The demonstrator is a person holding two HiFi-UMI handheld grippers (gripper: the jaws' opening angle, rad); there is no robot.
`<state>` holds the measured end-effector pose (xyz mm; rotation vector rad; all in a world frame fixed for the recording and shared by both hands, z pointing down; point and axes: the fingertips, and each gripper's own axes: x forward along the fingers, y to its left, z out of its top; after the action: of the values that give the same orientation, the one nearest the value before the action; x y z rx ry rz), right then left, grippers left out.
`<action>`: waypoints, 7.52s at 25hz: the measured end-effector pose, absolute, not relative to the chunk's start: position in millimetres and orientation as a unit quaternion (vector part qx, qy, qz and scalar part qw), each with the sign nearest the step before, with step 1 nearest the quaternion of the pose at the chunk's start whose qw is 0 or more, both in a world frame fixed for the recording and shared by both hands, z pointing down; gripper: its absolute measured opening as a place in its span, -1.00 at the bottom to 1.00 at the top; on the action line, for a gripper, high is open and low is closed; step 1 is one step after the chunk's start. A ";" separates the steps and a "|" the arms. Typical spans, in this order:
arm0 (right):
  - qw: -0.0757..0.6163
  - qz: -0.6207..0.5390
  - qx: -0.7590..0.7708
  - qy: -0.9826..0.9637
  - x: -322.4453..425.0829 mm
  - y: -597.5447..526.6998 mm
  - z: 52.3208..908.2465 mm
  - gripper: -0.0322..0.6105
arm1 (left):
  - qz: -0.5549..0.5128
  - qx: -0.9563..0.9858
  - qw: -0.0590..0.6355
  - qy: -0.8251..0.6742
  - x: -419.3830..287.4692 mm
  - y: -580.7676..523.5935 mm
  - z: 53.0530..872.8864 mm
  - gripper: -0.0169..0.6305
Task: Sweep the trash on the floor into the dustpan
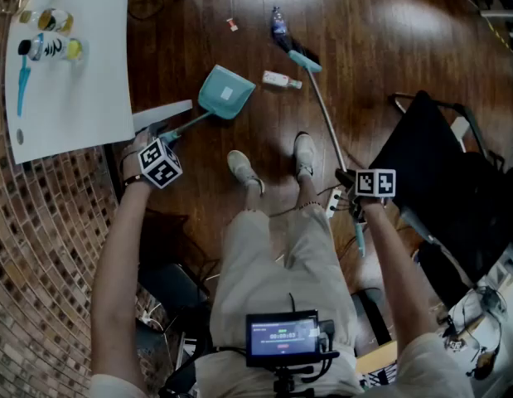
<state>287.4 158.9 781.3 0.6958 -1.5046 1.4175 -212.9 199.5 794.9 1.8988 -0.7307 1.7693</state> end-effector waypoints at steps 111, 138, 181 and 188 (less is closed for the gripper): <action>0.424 0.716 0.135 -0.537 189.3 199.7 837.1 -0.59 | 0.632 0.756 0.096 -0.138 -64.2 251.2 782.5 -0.71; 0.394 0.660 0.240 -0.593 226.3 61.0 823.1 -0.59 | 0.624 0.748 0.105 -0.202 -69.0 246.8 774.8 -0.70; 0.512 0.649 0.097 -0.555 22.5 -29.3 959.4 -0.59 | 0.615 0.681 0.245 -0.313 -111.1 157.8 788.2 -0.70; 0.497 0.731 0.046 -0.465 44.0 22.4 914.5 -0.59 | 0.617 0.682 0.243 -0.308 -113.1 154.7 788.2 -0.70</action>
<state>44.0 22.4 914.5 0.1102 -1.1262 1.7700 -113.1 154.7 788.2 1.8644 -0.8416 1.6850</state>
